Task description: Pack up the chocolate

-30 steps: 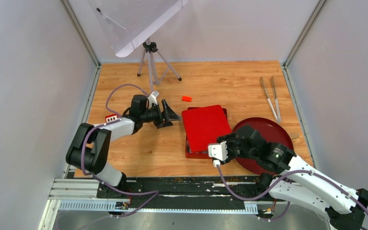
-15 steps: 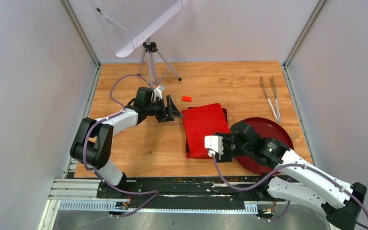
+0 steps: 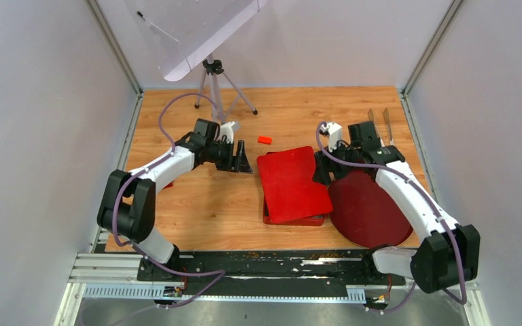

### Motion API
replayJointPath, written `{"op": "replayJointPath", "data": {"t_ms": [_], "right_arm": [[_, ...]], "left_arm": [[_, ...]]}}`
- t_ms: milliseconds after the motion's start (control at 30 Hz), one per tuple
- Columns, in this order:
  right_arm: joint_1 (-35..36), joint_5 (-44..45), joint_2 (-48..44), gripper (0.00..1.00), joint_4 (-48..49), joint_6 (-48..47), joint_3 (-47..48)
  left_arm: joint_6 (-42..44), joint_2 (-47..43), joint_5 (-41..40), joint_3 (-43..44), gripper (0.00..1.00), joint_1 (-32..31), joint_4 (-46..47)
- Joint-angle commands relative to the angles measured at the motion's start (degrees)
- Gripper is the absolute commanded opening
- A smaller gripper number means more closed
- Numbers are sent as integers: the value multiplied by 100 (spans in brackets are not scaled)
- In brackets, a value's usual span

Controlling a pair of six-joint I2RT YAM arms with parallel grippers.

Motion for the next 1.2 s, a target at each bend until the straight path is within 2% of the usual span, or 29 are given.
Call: {"op": "replayJointPath", "data": {"t_ms": [0, 67, 200, 633, 800, 1033, 1167], "right_arm": [[-267, -103, 211, 68, 306, 995, -279], [-317, -71, 324, 68, 357, 1086, -335], [-331, 81, 461, 62, 232, 1077, -381], [-337, 639, 365, 48, 72, 1225, -684], [-332, 572, 597, 43, 42, 1223, -643], [-332, 24, 975, 34, 6, 1415, -555], [-332, 28, 955, 33, -84, 1472, -494]], "left_arm": [[726, 151, 236, 316, 75, -29, -3], [745, 237, 413, 359, 73, -29, 74], [729, 462, 708, 459, 68, -50, 201], [737, 1251, 632, 1248, 62, -372, 74], [793, 1562, 382, 1650, 61, -487, -93], [882, 1972, 299, 2324, 60, -573, -279], [888, 2132, 237, 2570, 61, -629, -321]]}}
